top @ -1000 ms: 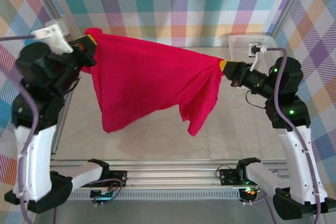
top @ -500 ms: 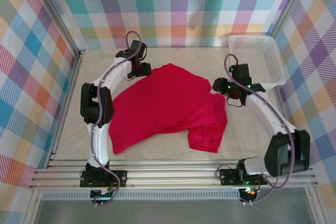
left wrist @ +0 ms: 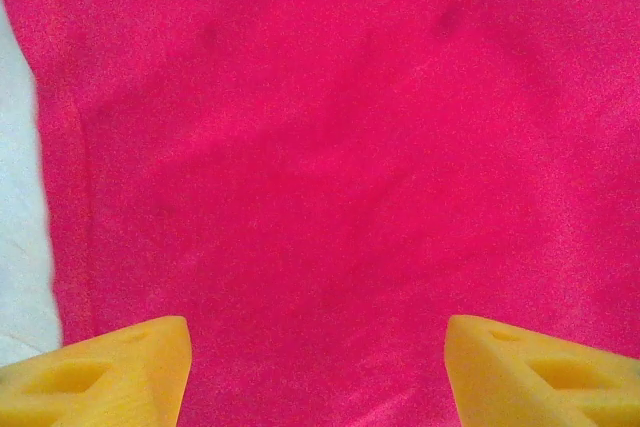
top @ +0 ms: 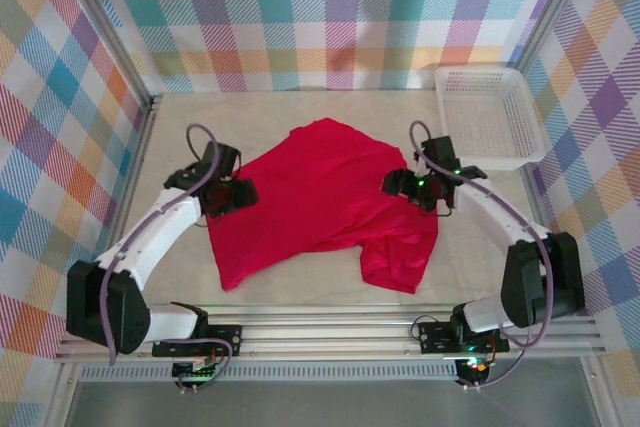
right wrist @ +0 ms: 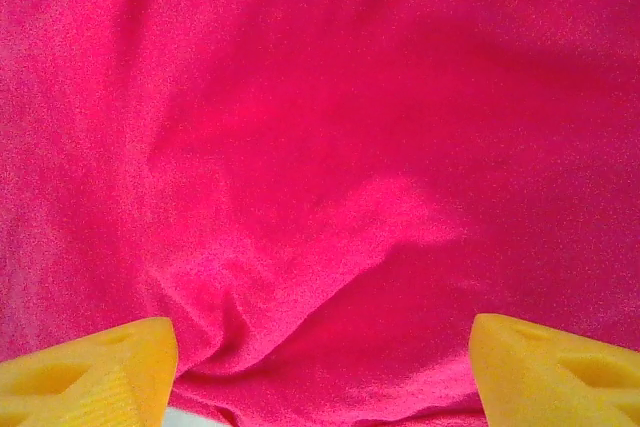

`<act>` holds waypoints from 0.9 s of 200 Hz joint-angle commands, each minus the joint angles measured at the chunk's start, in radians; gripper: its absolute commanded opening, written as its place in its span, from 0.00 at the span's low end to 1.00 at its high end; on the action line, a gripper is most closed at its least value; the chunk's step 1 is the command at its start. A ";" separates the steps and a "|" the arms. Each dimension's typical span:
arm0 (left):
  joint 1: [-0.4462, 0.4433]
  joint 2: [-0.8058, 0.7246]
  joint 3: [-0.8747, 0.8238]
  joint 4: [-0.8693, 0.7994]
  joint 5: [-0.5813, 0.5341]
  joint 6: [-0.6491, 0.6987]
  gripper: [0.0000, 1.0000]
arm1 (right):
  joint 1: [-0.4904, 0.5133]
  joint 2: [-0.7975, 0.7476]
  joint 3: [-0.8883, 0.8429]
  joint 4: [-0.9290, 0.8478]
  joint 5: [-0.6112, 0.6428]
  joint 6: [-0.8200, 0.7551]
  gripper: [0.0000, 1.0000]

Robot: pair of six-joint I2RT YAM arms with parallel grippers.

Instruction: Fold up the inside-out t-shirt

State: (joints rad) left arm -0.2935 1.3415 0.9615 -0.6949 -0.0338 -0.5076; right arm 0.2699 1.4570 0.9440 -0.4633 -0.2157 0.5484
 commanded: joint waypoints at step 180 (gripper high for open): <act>0.202 0.482 0.559 0.025 0.041 0.003 0.53 | -0.023 0.352 0.530 -0.121 0.017 -0.021 0.77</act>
State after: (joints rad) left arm -0.1379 2.0708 1.7096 -0.6781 0.0242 -0.4549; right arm 0.2253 1.9533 1.4921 -0.5140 -0.1696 0.5770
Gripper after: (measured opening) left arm 0.570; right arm 0.777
